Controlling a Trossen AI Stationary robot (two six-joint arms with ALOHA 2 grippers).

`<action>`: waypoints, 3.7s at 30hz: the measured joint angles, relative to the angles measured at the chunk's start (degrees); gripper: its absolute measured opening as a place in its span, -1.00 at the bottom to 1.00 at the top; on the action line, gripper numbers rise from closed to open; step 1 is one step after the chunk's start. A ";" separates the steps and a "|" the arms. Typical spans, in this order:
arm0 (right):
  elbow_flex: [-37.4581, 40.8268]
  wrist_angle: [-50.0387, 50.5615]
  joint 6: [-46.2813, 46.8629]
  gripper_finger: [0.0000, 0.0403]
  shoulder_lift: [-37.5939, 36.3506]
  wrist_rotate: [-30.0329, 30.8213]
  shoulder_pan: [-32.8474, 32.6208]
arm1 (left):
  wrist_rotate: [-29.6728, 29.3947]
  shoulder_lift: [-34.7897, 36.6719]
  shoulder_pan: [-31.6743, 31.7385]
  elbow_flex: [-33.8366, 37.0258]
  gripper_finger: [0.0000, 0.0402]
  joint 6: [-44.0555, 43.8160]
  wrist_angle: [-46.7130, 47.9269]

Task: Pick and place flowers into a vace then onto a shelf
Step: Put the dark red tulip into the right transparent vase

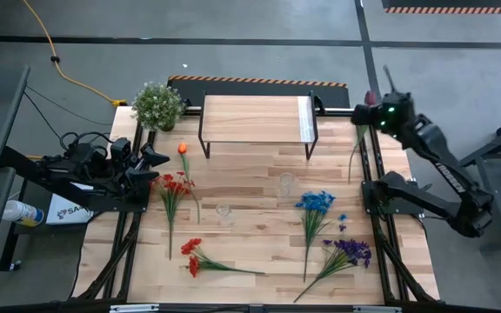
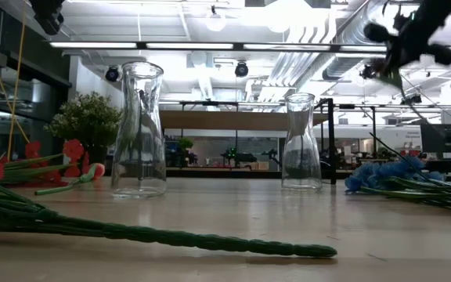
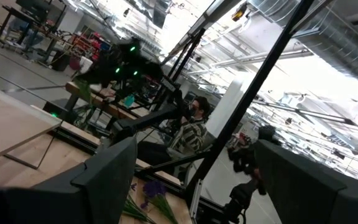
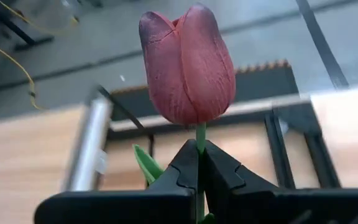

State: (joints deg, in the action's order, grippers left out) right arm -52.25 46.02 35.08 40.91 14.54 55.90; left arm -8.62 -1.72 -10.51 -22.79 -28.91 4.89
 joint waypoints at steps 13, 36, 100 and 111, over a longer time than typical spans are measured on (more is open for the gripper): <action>-20.17 4.09 -4.25 -0.98 -0.04 -2.38 -0.04 | -0.02 -0.01 0.00 0.00 0.78 0.00 0.04; -21.18 -21.14 -1.02 -0.99 0.00 -24.54 -6.90 | -1.40 -0.02 0.01 0.02 0.78 -0.09 3.01; 12.82 -73.22 -28.79 -0.97 6.69 8.35 -57.44 | -1.36 -0.02 -0.02 0.02 0.78 -5.90 8.65; 13.45 -72.39 -28.20 -0.96 6.69 9.40 -57.96 | -1.36 -0.02 0.01 0.02 0.78 -5.92 8.67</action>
State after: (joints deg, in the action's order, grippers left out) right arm -38.81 -26.37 6.88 47.60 23.94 -2.06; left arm -9.98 -1.74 -10.50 -22.76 -34.83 13.56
